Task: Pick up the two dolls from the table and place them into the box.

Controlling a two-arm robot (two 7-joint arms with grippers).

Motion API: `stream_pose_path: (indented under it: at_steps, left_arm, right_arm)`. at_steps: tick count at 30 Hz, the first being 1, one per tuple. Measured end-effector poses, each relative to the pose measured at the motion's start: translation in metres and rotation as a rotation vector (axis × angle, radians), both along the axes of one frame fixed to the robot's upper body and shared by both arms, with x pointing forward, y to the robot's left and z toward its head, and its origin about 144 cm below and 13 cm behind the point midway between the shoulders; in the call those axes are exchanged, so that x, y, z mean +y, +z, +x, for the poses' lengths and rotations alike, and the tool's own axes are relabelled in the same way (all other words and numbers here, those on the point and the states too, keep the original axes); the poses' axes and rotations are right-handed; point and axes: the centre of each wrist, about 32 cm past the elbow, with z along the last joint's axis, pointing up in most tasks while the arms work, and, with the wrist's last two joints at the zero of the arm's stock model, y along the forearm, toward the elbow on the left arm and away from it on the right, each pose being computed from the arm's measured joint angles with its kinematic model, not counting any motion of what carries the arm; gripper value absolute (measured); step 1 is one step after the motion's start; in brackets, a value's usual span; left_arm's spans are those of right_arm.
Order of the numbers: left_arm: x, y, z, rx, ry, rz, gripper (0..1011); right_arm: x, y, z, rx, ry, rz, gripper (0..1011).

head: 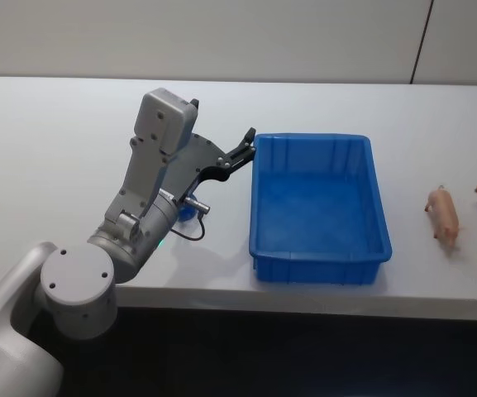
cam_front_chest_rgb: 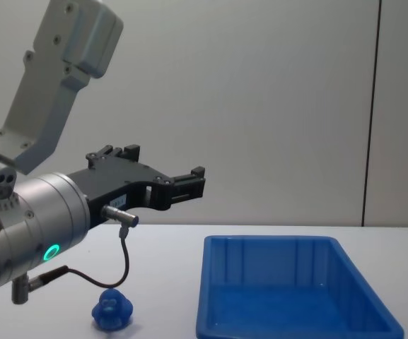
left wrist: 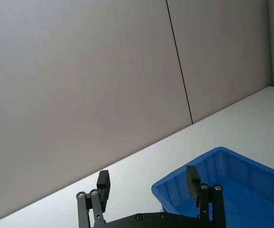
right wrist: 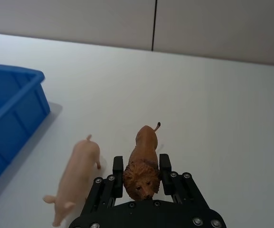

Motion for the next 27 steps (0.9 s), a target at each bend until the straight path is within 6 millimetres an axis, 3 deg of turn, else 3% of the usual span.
stream_pose_path:
  at_steps: [15, 27]
  left_arm:
    - [0.000, 0.000, 0.000, 0.000, 0.000, 0.000, 1001]
    - [0.000, 0.000, 0.000, 0.000, 0.000, 0.000, 1001]
  right_arm:
    - [0.023, 0.031, 0.005, -0.176, 0.134, -0.017, 434]
    - [0.053, 0.056, 0.016, -0.271, 0.306, -0.019, 435]
